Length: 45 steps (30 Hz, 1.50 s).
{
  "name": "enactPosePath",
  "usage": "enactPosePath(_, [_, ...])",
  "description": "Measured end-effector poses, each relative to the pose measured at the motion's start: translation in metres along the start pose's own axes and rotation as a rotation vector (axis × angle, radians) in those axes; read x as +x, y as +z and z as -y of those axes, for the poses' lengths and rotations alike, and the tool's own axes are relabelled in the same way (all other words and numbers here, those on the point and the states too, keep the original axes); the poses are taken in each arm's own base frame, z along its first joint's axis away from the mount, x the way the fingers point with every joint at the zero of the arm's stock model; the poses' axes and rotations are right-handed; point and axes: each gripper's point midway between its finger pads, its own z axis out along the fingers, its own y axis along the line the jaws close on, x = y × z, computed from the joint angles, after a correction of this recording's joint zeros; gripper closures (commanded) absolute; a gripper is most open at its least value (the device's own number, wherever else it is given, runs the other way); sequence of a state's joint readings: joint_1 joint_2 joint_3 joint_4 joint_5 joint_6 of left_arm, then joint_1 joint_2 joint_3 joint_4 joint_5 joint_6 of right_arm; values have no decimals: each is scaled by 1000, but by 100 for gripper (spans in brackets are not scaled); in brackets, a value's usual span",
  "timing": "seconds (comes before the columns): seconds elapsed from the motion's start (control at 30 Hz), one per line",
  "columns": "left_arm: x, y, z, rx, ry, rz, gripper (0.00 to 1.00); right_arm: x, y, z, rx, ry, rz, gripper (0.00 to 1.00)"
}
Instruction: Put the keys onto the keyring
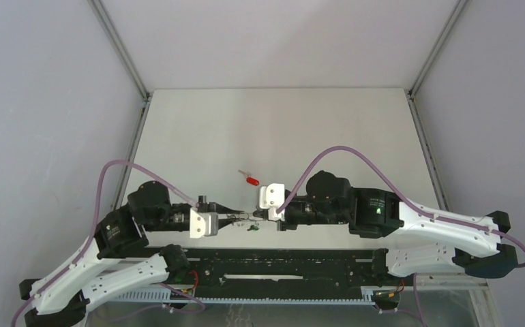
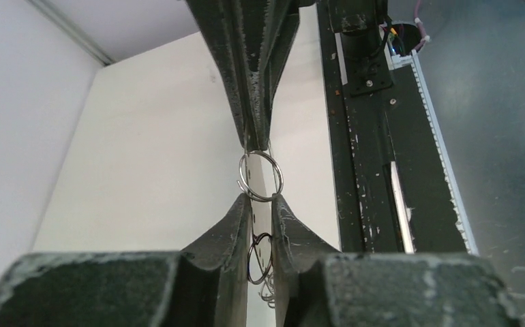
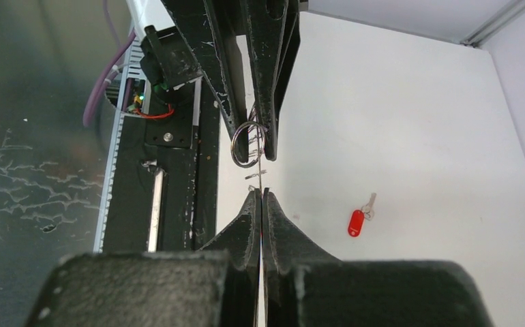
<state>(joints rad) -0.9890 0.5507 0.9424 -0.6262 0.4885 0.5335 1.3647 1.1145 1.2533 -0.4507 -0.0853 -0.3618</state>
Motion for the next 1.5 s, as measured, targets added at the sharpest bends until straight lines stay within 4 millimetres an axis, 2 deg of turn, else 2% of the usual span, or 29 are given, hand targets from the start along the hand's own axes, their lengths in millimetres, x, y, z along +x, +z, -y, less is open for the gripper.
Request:
enactPosePath(0.03, [0, 0, -1, -9, -30, -3, 97, 0, 0, 1, 6, 0, 1, 100])
enactPosePath(0.1, [1, 1, -2, -22, -74, -6, 66, 0, 0, 3, 10, 2, 2, 100])
enactPosePath(0.13, [1, 2, -3, -27, -99, -8, 58, 0, 0, 3, 9, 5, 4, 100])
enactPosePath(0.2, [4, 3, -5, -41, -141, -18, 52, -1, -1, 4, 4, 20, 15, 100])
enactPosePath(0.3, [8, 6, -7, -54, -188, -35, 49, -11, -5, 7, -6, 45, 63, 100])
enactPosePath(0.4, [8, 5, -9, -67, -218, -36, 53, -21, -15, 8, -16, 65, 120, 100])
enactPosePath(0.53, [4, 3, -11, -74, -247, -12, 72, -35, -24, 5, -42, 73, 179, 100])
enactPosePath(0.7, [2, 4, -8, -37, -298, 4, 99, -36, -23, 6, -42, 73, 185, 100])
enactPosePath(0.73, [2, 5, -4, -18, -308, 8, 100, -35, -23, 7, -37, 72, 185, 92])
enactPosePath(0.8, [1, 6, -1, 3, -320, 13, 100, -35, -23, 9, -29, 74, 182, 61])
enactPosePath(0.83, [1, 6, -1, 2, -322, 13, 100, -34, -23, 10, -18, 80, 179, 50])
enactPosePath(0.9, [2, 7, -7, -26, -329, 7, 100, -35, -22, 18, 26, 90, 178, 42])
enactPosePath(1.03, [13, 10, -35, -171, -363, -36, 100, -33, -19, 41, 179, 72, 175, 38])
enactPosePath(1.13, [18, 10, -47, -241, -386, -53, 100, -31, -17, 51, 300, 1, 171, 36])
enactPosePath(1.27, [19, 8, -56, -300, -412, -52, 100, -33, -13, 59, 458, -138, 168, 35])
enactPosePath(1.5, [14, 2, -63, -364, -473, -23, 100, -44, -6, 68, 688, -383, 154, 40])
